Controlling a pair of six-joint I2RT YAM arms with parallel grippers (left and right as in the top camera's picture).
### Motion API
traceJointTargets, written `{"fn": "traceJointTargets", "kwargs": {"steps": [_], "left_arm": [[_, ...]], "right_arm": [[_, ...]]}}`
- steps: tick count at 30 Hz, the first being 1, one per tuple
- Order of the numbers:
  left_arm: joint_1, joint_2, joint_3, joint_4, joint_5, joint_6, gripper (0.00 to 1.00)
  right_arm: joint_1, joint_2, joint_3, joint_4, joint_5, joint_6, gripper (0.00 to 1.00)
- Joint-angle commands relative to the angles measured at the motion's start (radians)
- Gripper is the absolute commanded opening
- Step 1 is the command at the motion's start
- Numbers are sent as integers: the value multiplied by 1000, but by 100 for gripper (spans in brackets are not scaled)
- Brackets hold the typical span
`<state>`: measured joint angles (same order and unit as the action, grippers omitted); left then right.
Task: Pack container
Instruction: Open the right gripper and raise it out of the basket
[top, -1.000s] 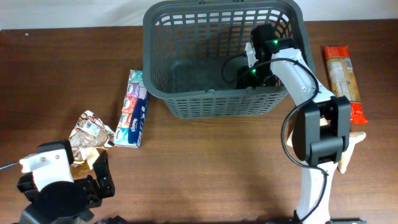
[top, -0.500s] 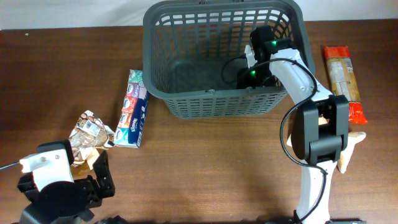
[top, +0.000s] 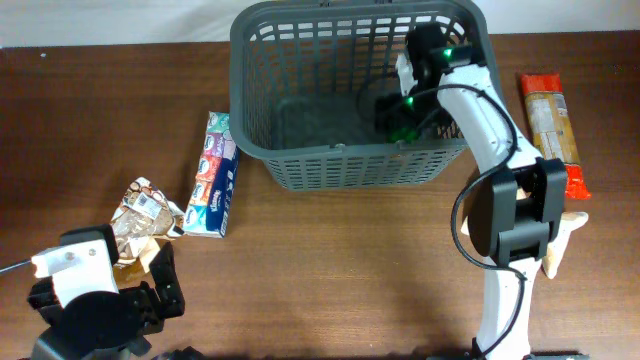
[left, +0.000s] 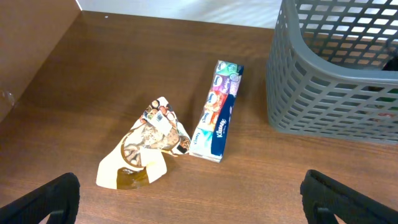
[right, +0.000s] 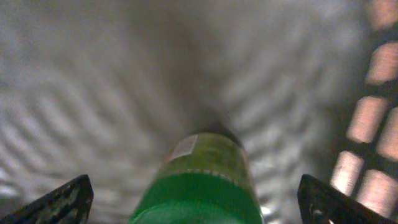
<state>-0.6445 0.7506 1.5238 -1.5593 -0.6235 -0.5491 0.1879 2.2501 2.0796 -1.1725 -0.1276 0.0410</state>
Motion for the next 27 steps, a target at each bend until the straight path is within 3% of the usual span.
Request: {"fn": "traceJointTargets", "kwargs": {"steps": [1, 12, 17, 27], "left_arm": [[4, -2, 5, 2, 8, 5, 99], [4, -2, 5, 2, 8, 5, 100], [4, -2, 5, 2, 8, 5, 99], [4, -2, 5, 2, 8, 5, 100]], "right_arm": [[9, -5, 156, -52, 8, -4, 99], [-7, -5, 678, -353, 63, -36, 99], [-87, -19, 911, -504, 122, -32, 99], [-336, -130, 949, -526, 122, 154, 99]]}}
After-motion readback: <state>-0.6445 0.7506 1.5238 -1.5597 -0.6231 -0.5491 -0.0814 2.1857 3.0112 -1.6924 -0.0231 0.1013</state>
